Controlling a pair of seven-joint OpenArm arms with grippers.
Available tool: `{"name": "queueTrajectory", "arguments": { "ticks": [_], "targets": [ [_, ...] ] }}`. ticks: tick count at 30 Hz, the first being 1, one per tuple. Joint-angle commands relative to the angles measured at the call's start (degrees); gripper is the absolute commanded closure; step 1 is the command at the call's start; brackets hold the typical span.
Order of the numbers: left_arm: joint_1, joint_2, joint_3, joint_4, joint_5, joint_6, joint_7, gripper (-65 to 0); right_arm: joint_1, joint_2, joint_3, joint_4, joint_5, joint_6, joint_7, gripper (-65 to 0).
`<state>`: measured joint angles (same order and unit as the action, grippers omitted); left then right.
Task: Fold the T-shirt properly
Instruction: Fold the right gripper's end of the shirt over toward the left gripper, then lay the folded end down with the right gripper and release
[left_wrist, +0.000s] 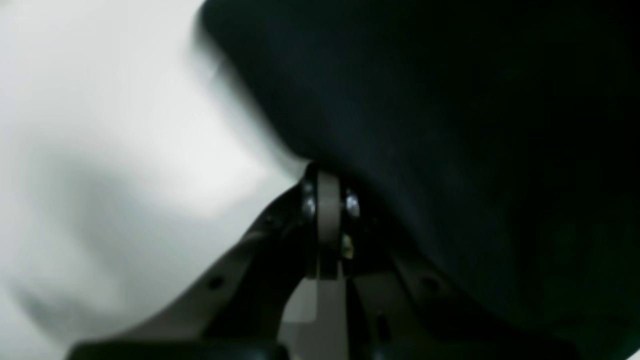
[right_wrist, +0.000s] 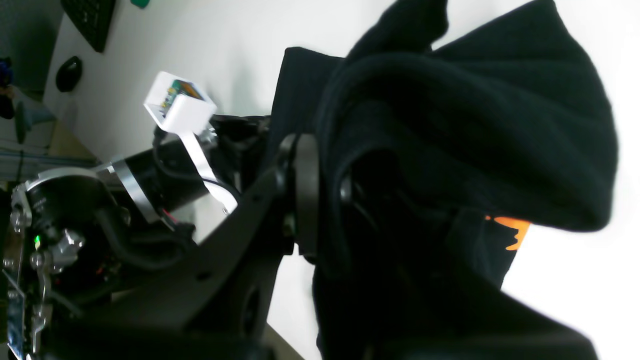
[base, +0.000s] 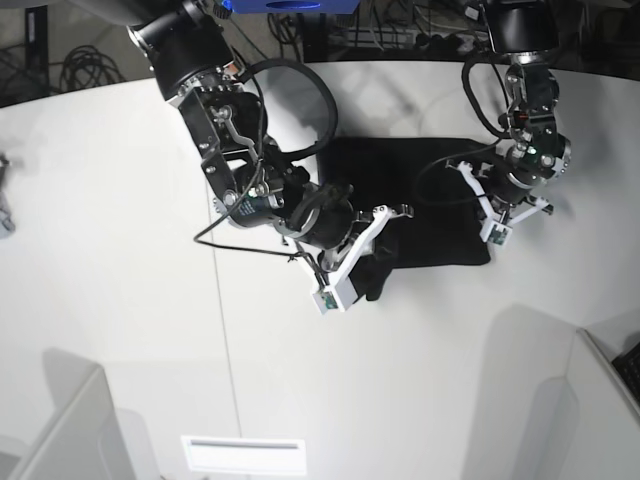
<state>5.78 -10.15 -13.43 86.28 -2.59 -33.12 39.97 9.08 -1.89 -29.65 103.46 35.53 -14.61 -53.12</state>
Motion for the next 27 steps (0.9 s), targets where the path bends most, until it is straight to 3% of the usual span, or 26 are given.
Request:
{"name": "queueTrajectory", "arguments": {
  "ticks": [1,7,11,16,18,27],
  "targets": [
    [0.77,0.7,1.34,-0.43,0.0,-2.17,3.6,0.0,1.69,-0.61,-0.02,0.94,0.56,0.06,1.12,0.0],
    [0.68,1.14,1.17,-0.08,0.0,-2.17,3.6,0.0,2.83,-1.05,-0.02,0.94,0.56,0.06,1.39,0.0],
    [0.94,0.88,0.38,2.47,0.0,-2.17,3.6,0.0,3.01,-2.99,-0.11,-0.65,0.56,0.06,1.47,0.0],
    [1.38,-0.7,-4.46,6.51,0.0,-2.52,5.97,0.0,4.24,-3.6,-3.89,-4.87,0.56,-0.11,5.52,0.0],
    [1.38,-2.46,-6.39,8.01,-0.71,-2.61,8.08,0.0,4.85,-3.6,-5.74,-7.15,0.56,-1.78,7.01,0.0],
    [7.36,-5.1,-20.02,12.14,-0.71,-3.23,8.34,0.0,6.35,-4.04,-8.99,-9.44,0.56,-2.58,7.54,0.0]
  ]
}}
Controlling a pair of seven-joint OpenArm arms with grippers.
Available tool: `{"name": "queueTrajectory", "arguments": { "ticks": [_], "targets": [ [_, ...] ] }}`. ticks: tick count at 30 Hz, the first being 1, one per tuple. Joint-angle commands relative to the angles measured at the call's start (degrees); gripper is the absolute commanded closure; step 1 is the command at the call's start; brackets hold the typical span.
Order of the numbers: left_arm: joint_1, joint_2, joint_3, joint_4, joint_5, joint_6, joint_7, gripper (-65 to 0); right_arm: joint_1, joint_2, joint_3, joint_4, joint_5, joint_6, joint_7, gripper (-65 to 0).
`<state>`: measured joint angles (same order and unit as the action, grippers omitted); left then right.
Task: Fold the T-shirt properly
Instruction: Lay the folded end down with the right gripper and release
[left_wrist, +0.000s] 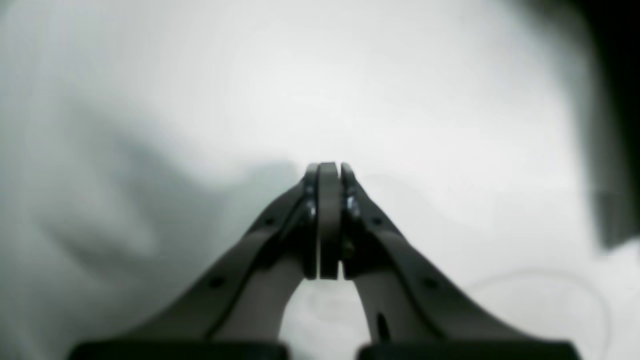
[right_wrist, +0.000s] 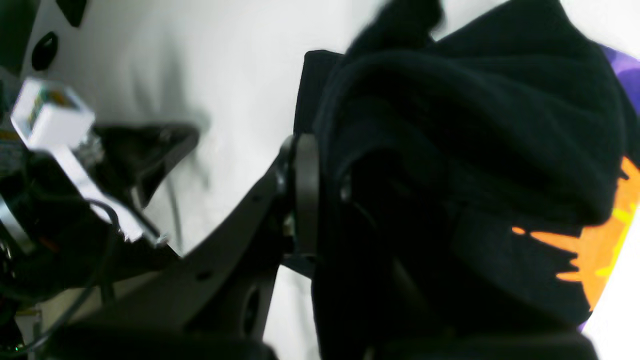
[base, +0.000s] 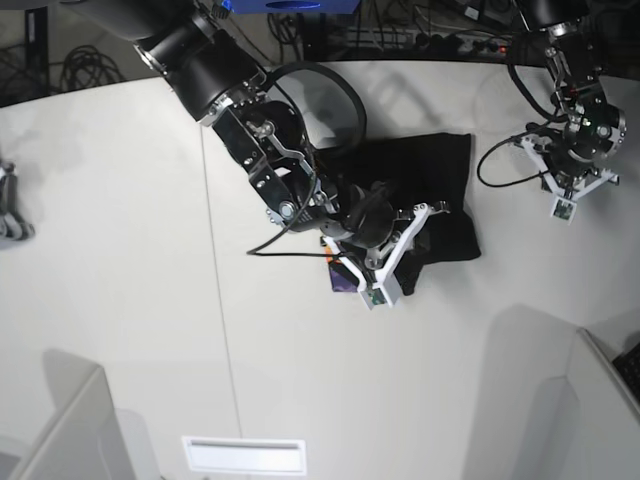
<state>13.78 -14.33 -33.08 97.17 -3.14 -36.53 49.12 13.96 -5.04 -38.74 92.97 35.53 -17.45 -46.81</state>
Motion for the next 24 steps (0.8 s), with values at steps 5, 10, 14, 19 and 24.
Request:
{"name": "queueTrajectory", "arguments": {
  "ticks": [5,10,14,19,24],
  "targets": [
    [2.7,-0.57,-8.81,0.73,-0.16,-3.47,-0.82,0.0,1.47,-1.69,0.1,0.88,0.56,0.27,1.22,0.0],
    [4.46,-0.57,-14.7,0.81,-0.16,-3.47,-0.82,0.0,1.91,-2.3,-2.27,-1.32,0.56,0.09,1.22,0.0],
    [4.46,-0.75,-16.72,0.64,-0.16,-3.47,-0.82,0.0,2.18,-2.48,-4.99,-3.08,0.65,-3.6,2.89,0.0],
    [4.55,-0.84,-16.99,0.55,-0.16,-3.47,-0.82,0.0,2.62,-2.48,-5.79,-3.43,0.65,-4.13,3.77,0.0],
    [4.55,-0.49,-16.63,0.55,-0.16,-3.47,-0.82,0.0,2.79,-2.48,-6.84,-3.52,0.65,-4.22,3.95,0.0]
  ]
}}
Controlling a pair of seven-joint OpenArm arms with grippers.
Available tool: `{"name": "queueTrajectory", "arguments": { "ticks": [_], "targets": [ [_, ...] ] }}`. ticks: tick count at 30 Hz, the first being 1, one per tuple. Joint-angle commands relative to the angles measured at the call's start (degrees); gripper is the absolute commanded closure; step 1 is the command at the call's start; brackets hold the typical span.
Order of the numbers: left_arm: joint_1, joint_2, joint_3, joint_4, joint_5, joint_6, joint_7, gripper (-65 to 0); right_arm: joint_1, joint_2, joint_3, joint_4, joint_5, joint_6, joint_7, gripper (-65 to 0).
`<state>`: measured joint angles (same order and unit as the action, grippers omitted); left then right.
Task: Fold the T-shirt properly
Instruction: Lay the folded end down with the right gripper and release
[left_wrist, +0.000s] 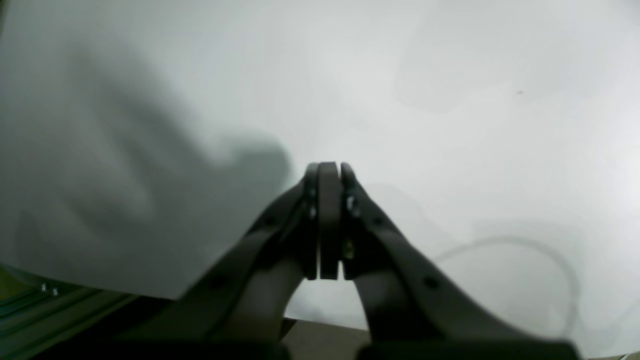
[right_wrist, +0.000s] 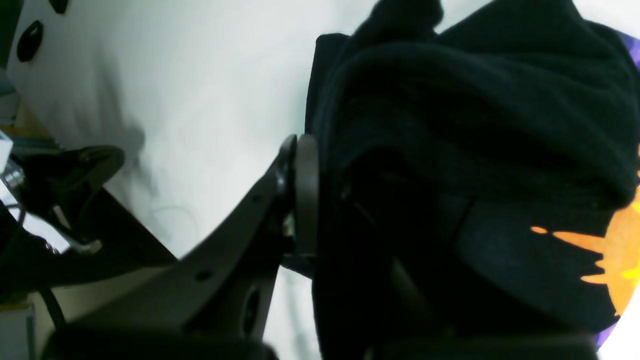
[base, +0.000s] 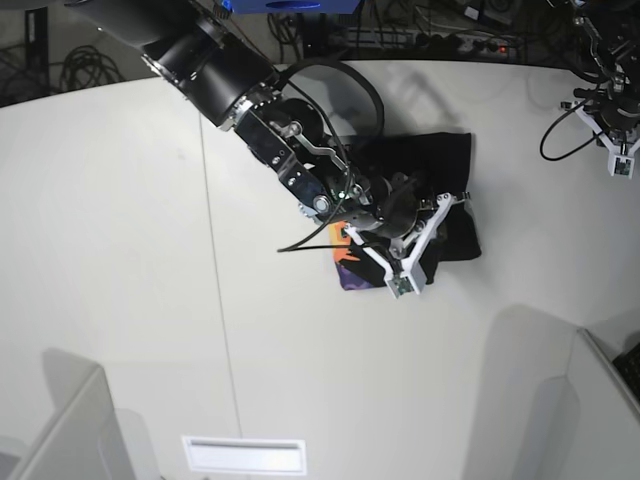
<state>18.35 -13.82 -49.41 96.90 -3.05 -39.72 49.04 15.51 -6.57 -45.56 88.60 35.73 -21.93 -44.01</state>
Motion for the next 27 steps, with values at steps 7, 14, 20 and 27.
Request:
{"name": "queueTrajectory", "arguments": {
  "ticks": [7,14,20,27],
  "targets": [
    [-0.02,-1.16,-0.57,0.81,-0.25,-0.28,-0.73,0.0,1.33,-1.48,-0.02,-2.31,0.71,0.18,1.68,0.0],
    [-0.02,-1.34,-0.66,0.81,-0.25,-0.28,-0.73,0.0,1.33,-1.48,-0.02,-2.31,0.71,0.18,2.29,-32.6],
    [-0.02,-1.34,-0.75,0.81,-0.25,-0.28,-0.73,0.0,1.15,-1.48,-0.11,-2.4,0.71,0.18,2.38,-37.5],
    [-0.11,-1.34,-5.58,0.81,-0.25,-0.28,-0.73,0.0,1.42,-1.39,-3.19,-1.7,0.45,0.18,2.38,-37.5]
  ]
}}
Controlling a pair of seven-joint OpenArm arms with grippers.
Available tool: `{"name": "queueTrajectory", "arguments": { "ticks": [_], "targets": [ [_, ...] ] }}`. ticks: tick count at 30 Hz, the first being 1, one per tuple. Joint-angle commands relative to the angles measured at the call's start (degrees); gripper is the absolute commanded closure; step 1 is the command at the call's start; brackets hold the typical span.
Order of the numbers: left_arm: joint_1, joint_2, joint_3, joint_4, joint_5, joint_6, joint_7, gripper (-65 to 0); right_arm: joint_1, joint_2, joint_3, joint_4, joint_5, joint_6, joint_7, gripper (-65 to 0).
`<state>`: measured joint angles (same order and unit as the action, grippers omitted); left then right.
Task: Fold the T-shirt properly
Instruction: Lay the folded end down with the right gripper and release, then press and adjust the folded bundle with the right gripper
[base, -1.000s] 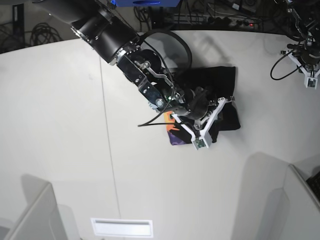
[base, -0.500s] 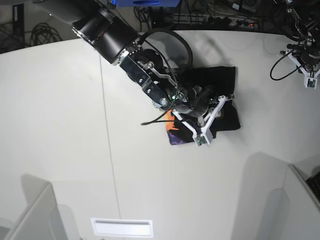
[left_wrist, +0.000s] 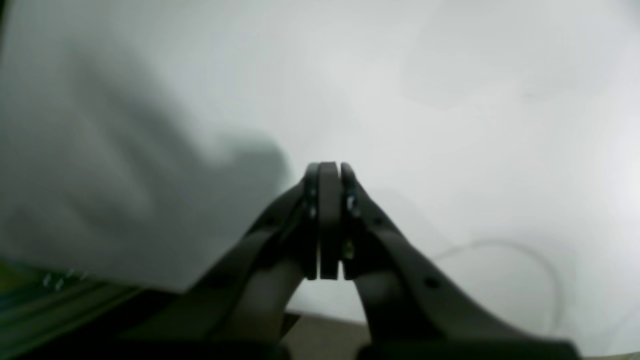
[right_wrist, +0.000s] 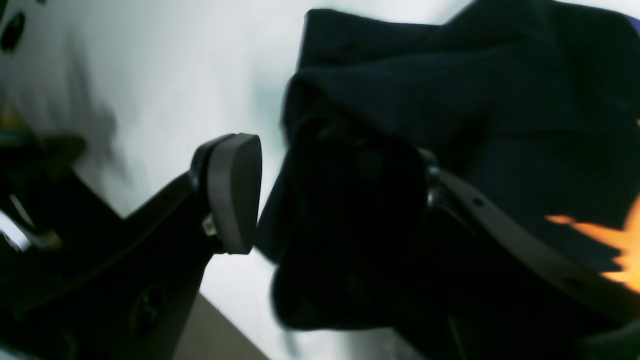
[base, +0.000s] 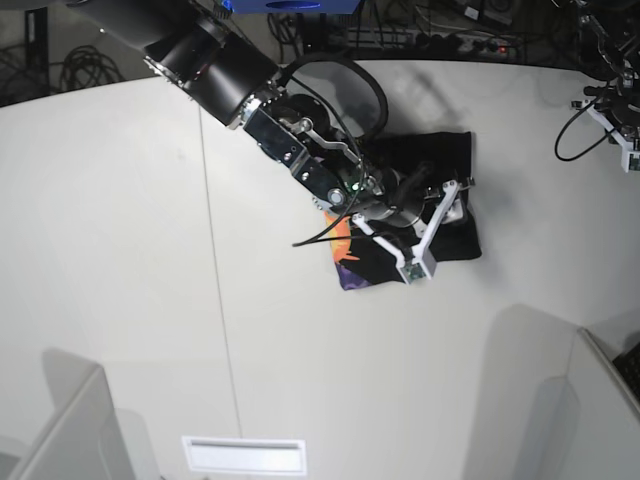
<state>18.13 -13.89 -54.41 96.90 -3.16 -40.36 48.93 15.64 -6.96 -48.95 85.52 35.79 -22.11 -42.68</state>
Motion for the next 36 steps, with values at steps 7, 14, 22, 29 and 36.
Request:
{"name": "queueTrajectory", "arguments": {
  "ticks": [7,14,22,29,36],
  "targets": [
    [0.29,-1.45,-8.05,0.72,0.21,0.36,-0.62,0.0,3.31,4.19,0.11,4.81,0.39,0.26,0.7,-0.8],
    [0.64,-2.33,-9.37,-2.7,-0.05,0.36,-0.62,0.0,3.13,7.18,1.43,4.37,0.39,0.26,0.87,0.0],
    [0.64,-2.51,-9.46,-3.67,-0.05,0.36,-0.62,0.0,1.81,8.32,0.11,3.76,0.39,0.26,0.61,0.0],
    [0.64,-2.51,-9.19,-3.5,-0.05,0.36,-0.62,0.0,1.46,6.21,-6.13,1.91,0.39,0.26,0.61,0.0],
    [0.55,-2.51,-9.19,-3.41,-0.05,0.36,-0.62,0.0,3.04,2.17,-14.04,2.09,0.39,0.7,0.26,0.0]
  ]
}}
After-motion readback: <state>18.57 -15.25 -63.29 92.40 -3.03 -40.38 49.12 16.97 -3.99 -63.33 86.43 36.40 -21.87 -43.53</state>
